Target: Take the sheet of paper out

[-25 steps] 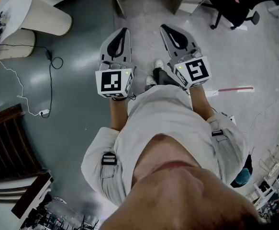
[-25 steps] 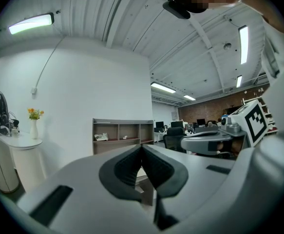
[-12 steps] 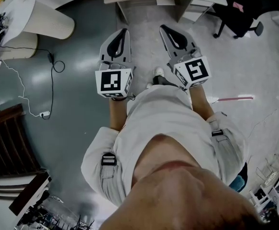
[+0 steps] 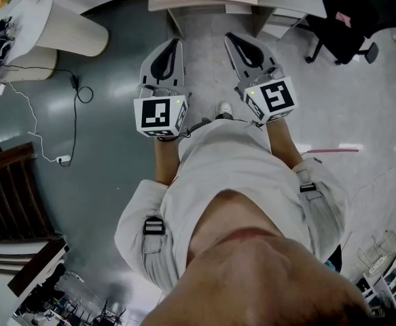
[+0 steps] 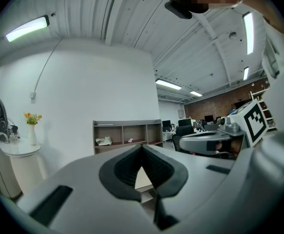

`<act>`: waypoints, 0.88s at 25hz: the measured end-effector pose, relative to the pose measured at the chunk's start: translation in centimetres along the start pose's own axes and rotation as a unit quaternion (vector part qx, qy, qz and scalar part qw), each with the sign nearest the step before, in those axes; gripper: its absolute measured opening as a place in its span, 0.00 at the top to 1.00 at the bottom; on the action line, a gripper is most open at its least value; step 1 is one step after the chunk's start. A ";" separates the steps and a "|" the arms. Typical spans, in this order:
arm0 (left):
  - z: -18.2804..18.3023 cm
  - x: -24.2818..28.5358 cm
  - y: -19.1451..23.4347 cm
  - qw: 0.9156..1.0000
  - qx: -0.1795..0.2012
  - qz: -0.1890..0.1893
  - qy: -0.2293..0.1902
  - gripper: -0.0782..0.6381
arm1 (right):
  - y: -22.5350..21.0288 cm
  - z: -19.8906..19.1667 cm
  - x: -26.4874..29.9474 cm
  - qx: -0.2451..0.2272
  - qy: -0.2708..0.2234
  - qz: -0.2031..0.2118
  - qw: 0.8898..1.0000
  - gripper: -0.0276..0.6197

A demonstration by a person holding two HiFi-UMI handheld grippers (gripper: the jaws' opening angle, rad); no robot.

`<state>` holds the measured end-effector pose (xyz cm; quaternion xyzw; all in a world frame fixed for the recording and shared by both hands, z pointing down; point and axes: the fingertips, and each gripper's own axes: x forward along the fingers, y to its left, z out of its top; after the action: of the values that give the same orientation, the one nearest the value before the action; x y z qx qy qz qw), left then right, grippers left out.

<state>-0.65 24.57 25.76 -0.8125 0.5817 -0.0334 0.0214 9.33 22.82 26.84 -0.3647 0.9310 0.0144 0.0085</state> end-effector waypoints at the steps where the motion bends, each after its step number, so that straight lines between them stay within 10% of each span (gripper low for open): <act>1: 0.1 0.3 -0.2 1.000 0.001 0.001 0.000 0.88 | -0.2 0.1 0.0 -0.001 -0.002 0.003 1.000 0.93; 22: -0.9 8.5 3.7 1.000 -0.006 -0.017 0.004 0.88 | -6.0 -1.1 5.9 0.000 0.015 -0.023 1.000 0.92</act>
<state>-1.50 15.35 26.58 -0.8222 0.5680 -0.0334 0.0140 9.06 14.38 27.67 -0.3863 0.9223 0.0091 -0.0051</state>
